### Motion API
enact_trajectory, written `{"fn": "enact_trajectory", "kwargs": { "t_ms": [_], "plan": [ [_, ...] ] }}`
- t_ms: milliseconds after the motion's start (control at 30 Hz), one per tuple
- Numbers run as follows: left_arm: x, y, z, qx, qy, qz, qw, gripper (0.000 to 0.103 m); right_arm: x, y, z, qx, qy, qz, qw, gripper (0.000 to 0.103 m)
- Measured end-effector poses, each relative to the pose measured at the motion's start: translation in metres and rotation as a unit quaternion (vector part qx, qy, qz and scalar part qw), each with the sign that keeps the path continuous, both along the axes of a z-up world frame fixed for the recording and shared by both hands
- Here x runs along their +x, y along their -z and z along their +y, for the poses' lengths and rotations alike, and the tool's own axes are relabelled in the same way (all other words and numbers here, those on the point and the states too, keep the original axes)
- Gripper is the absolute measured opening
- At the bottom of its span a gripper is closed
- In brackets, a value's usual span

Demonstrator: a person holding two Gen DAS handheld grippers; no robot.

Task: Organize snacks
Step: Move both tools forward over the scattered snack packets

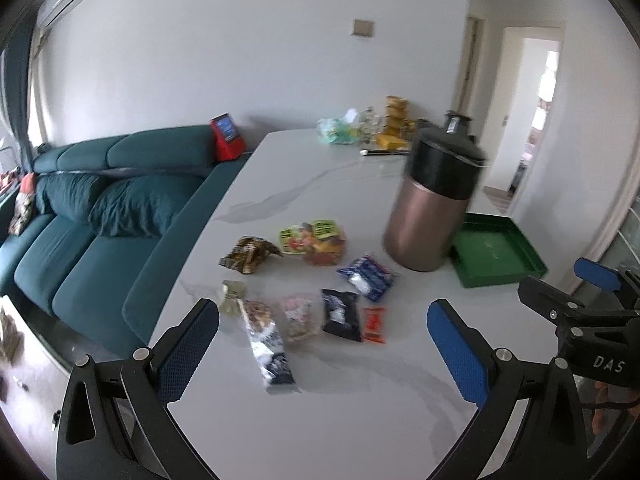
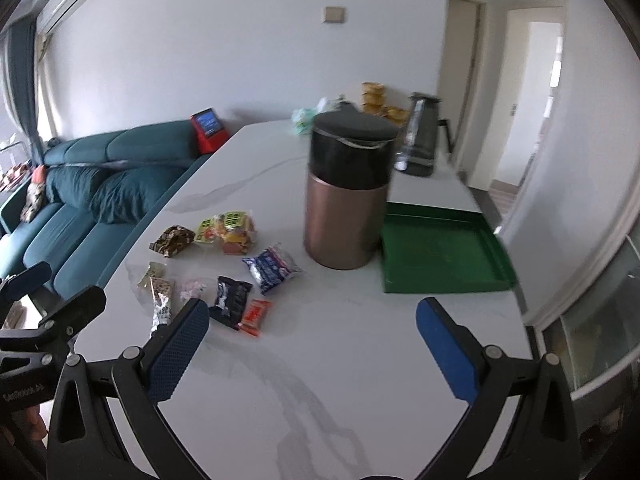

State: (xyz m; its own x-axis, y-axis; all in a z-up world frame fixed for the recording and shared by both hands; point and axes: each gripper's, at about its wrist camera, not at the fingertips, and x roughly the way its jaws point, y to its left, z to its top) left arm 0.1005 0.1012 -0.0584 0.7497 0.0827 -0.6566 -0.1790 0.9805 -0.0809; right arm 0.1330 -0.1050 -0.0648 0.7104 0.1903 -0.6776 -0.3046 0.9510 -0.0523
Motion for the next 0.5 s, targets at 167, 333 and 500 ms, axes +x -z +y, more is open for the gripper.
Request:
{"fn": "enact_trajectory", "kwargs": {
  "t_ms": [167,333,500],
  "plan": [
    [0.026,0.009,0.022,0.008,-0.028,0.009,0.9995,0.102,0.043,0.017,0.021,0.003,-0.04,0.028,0.999,0.103],
    [0.052,0.031,0.047,0.023,-0.031,0.033,0.9987,0.102,0.079,0.042,0.042,0.011,-0.043,0.053,0.998,0.103],
    [0.08,0.06,0.076,0.018,-0.019,0.055,0.9982,0.102,0.109,0.08,0.067,0.002,-0.032,0.08,0.996,0.103]
  ]
}}
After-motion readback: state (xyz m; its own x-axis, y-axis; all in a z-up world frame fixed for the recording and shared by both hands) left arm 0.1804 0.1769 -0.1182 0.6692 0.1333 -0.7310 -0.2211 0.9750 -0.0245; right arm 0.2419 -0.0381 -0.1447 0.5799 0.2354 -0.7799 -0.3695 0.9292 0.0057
